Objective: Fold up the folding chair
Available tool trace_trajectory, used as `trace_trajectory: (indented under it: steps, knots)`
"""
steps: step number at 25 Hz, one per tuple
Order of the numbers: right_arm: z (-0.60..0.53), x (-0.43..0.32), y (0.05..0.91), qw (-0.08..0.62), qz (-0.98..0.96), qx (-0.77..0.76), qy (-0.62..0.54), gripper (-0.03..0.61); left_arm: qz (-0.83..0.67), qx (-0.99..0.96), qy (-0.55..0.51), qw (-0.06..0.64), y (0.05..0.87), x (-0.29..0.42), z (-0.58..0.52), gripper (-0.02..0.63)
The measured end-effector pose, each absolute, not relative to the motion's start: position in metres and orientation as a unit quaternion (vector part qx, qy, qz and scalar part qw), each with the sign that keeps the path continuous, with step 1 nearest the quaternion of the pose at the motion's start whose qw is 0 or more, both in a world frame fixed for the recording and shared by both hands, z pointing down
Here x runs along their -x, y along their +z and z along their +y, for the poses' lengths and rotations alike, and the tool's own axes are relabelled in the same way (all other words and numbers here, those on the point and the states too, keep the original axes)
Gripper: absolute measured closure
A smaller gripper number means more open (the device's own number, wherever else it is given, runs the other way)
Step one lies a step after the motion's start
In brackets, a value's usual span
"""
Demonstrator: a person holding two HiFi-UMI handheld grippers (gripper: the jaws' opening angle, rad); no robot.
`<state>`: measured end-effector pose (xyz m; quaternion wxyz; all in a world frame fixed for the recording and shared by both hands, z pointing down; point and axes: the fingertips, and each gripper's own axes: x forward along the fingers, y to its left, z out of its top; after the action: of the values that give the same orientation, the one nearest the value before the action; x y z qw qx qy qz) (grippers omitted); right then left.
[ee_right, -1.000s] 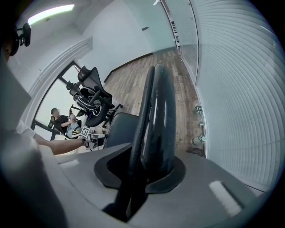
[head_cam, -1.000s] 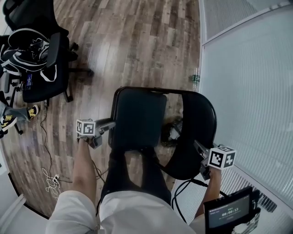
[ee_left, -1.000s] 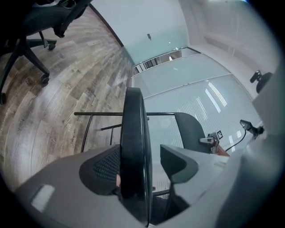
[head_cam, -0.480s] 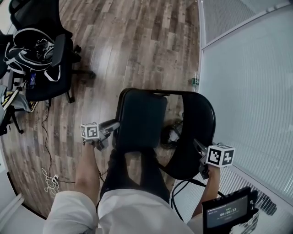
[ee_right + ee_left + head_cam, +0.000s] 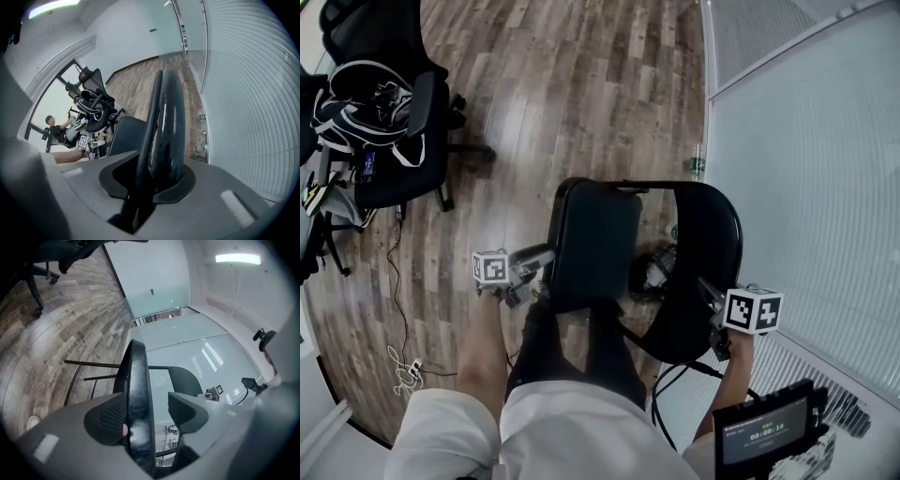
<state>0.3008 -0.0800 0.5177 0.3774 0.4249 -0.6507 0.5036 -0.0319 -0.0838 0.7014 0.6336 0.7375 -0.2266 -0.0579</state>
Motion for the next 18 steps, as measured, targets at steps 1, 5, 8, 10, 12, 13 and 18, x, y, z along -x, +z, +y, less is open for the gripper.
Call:
trace_trajectory:
  steps: [1,5,8,10,12,13,18]
  knots:
    - [-0.081,-0.299,0.517,0.378,-0.65,-0.425,0.503,0.5,-0.224,-0.738,-0.06,0.634,0.7,0.03,-0.084,0.353]
    - [-0.085,-0.298,0.517,0.382,-0.649,-0.427,0.5,0.497,-0.214,-0.742,-0.058,0.633,0.696,0.022,-0.087,0.354]
    - [-0.085,-0.301,0.516,0.384,-0.649,-0.427,0.498,0.492,-0.205,-0.748,-0.048,0.63,0.693,0.012,-0.085,0.354]
    - [-0.086,-0.301,0.516,0.385,-0.65,-0.428,0.497,0.491,-0.2,-0.748,-0.043,0.631,0.691,0.007,-0.085,0.356]
    - [-0.086,-0.301,0.517,0.385,-0.651,-0.428,0.496,0.491,-0.199,-0.744,-0.049,0.636,0.688,0.004,-0.087,0.359]
    - [-0.087,-0.301,0.517,0.385,-0.651,-0.428,0.496,0.491,-0.201,-0.742,-0.052,0.637,0.688,0.003,-0.089,0.364]
    - [-0.088,-0.296,0.515,0.387,-0.651,-0.425,0.495,0.492,-0.201,-0.743,-0.039,0.638,0.687,0.001,-0.087,0.365]
